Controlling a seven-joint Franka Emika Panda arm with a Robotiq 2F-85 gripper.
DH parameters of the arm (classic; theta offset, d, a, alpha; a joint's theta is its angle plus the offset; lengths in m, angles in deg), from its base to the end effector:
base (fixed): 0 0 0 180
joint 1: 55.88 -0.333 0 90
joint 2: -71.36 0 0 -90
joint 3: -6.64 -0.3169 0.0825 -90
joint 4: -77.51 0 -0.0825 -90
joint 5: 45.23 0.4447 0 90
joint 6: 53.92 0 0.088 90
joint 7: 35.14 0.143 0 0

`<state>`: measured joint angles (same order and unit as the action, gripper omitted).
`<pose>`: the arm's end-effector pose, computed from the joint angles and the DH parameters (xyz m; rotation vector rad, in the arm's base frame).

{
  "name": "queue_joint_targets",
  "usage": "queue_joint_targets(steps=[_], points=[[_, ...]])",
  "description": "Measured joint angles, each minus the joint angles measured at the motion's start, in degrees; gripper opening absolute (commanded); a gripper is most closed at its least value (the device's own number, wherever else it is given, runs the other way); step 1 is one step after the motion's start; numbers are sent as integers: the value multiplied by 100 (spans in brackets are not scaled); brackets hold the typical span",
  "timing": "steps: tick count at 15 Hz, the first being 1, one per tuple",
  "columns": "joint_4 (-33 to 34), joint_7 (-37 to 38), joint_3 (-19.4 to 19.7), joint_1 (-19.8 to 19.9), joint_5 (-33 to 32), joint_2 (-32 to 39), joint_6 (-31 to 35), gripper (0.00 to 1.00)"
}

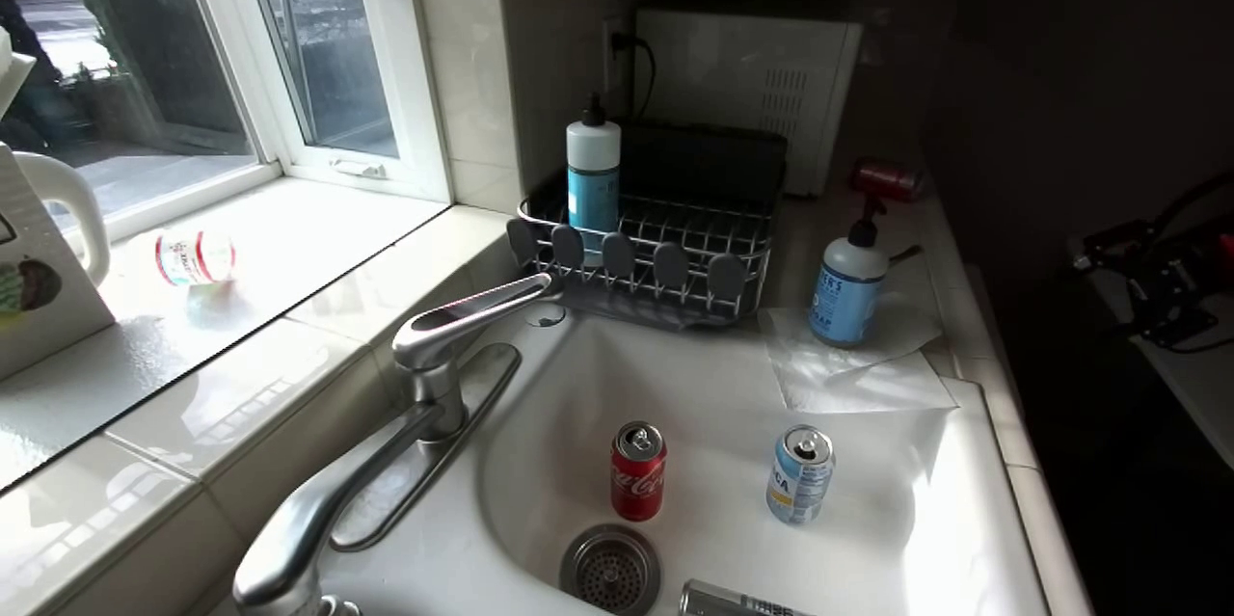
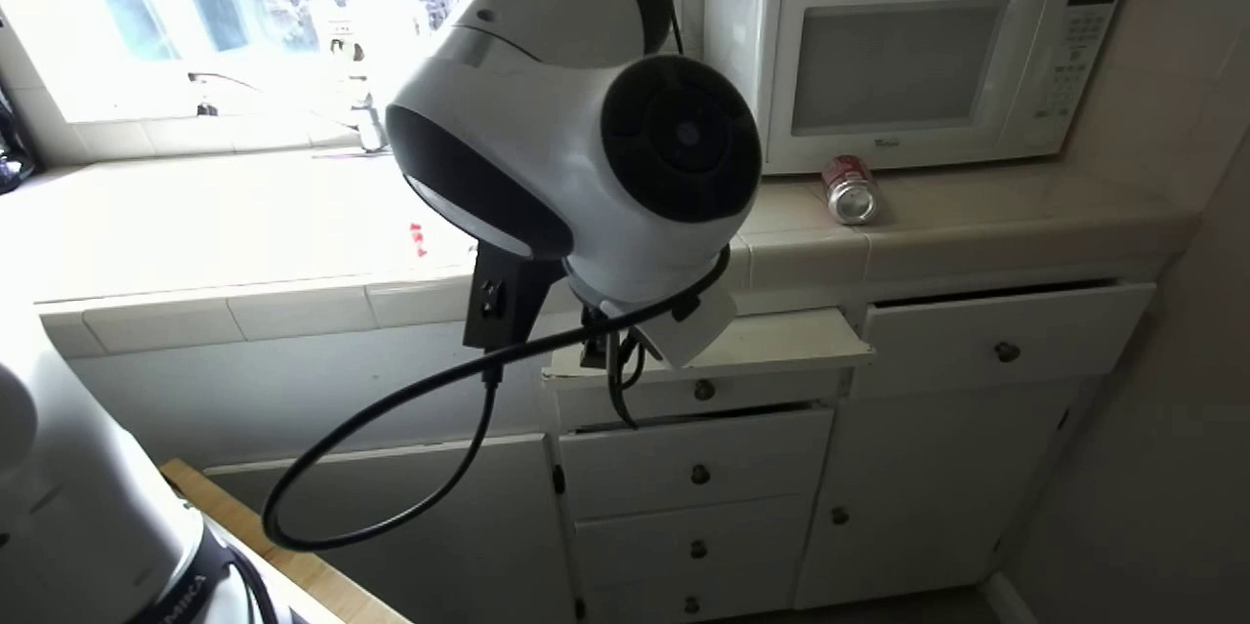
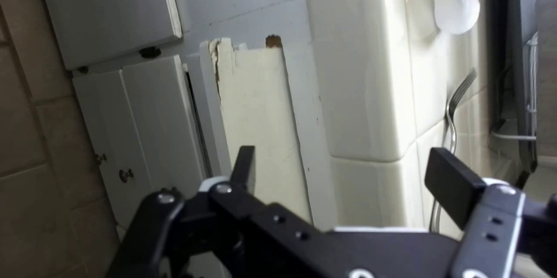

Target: Pull the tray out

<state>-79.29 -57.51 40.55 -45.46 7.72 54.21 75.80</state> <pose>0.3410 -0.2344 0.2211 -2.0110 1.1746 -0.2571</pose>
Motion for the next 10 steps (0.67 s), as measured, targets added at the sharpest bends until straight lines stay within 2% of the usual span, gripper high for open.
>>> queue_joint_targets(steps=[2, 5, 6, 10], points=[[189, -288, 77, 87, 80, 437, -695, 100], [645, -1043, 461, 54, 344, 1344, -1559, 100], [809, -1331, 474, 133, 481, 1655, -1816, 100], [1450, -2536, 11, 699, 1180, 2904, -2507, 100]])
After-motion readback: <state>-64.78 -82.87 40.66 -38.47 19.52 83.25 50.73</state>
